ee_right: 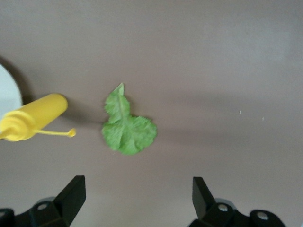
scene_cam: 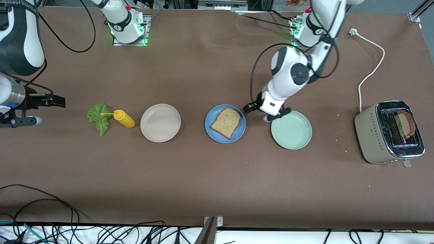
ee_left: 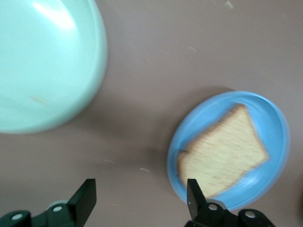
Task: Make sandwich in blue plate with both arms
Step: 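Withdraw the left gripper while the right gripper reaches the lettuce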
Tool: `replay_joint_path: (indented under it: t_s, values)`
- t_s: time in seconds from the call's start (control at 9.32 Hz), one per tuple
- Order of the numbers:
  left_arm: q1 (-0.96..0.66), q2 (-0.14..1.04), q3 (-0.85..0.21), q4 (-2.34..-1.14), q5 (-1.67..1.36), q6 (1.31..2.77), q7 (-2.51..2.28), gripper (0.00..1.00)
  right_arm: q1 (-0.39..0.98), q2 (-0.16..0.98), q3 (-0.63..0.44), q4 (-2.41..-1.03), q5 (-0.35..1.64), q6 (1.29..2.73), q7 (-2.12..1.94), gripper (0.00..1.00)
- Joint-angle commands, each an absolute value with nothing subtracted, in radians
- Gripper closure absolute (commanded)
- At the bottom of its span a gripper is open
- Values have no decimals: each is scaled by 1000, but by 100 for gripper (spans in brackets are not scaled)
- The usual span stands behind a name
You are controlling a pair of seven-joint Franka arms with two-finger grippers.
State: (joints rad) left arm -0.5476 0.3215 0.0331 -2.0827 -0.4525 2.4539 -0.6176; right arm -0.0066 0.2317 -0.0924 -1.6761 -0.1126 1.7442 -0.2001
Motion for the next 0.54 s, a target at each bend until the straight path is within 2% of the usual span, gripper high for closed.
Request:
replay_joint_path:
  t_s: [0.0, 0.32, 0.43]
  values:
    - [-396, 242, 32, -1970, -142, 2152, -621, 10, -12, 224, -120, -1895, -104, 1972, -310, 0]
    - [-319, 242, 37, -1798, -107, 2004, -618, 10, -20, 265, -120, -2055, -40, 2175, -311, 0]
    - [-281, 247, 35, -1749, -107, 1987, -617, 0, -20, 296, -120, -2078, -38, 2225, -316, 0]
